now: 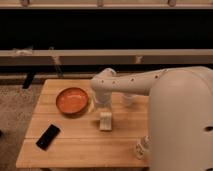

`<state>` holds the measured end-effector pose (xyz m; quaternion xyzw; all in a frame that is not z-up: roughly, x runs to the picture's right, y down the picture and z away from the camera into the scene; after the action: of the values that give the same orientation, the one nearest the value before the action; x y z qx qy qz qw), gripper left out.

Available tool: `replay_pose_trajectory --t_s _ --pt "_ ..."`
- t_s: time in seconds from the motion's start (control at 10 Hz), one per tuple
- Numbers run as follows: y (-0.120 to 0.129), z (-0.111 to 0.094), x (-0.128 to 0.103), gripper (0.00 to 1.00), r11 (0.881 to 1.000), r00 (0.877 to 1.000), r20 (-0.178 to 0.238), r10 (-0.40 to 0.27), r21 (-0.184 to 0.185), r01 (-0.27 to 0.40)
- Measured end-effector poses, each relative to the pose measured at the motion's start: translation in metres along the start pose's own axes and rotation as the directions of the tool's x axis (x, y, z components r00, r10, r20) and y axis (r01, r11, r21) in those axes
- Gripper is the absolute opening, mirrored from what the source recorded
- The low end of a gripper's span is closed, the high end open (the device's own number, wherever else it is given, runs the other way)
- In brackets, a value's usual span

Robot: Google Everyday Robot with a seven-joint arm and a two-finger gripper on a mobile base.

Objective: Drag the ceramic bowl in a circle

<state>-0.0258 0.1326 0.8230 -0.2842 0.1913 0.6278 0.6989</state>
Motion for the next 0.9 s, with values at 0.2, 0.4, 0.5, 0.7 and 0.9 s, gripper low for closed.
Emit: replay_pose_trajectory --t_s 0.2,0.4,0.5,0.7,0.9 --pt "0.000 0.000 0.000 0.80 1.000 1.000 0.000 0.000 0.000 0.000" --pt "0.001 -0.001 -0.004 0.80 1.000 1.000 0.007 -0.009 -0.005 0.009" --pt "0.004 -0.002 -0.008 0.80 1.000 1.000 0.011 -0.016 -0.009 0.016" --pt "0.032 0.000 -0.029 0.80 0.999 0.999 0.020 -0.049 -0.021 0.049" --pt "0.059 0.005 -0.052 0.80 0.997 0.997 0.024 -0.077 -0.025 0.078"
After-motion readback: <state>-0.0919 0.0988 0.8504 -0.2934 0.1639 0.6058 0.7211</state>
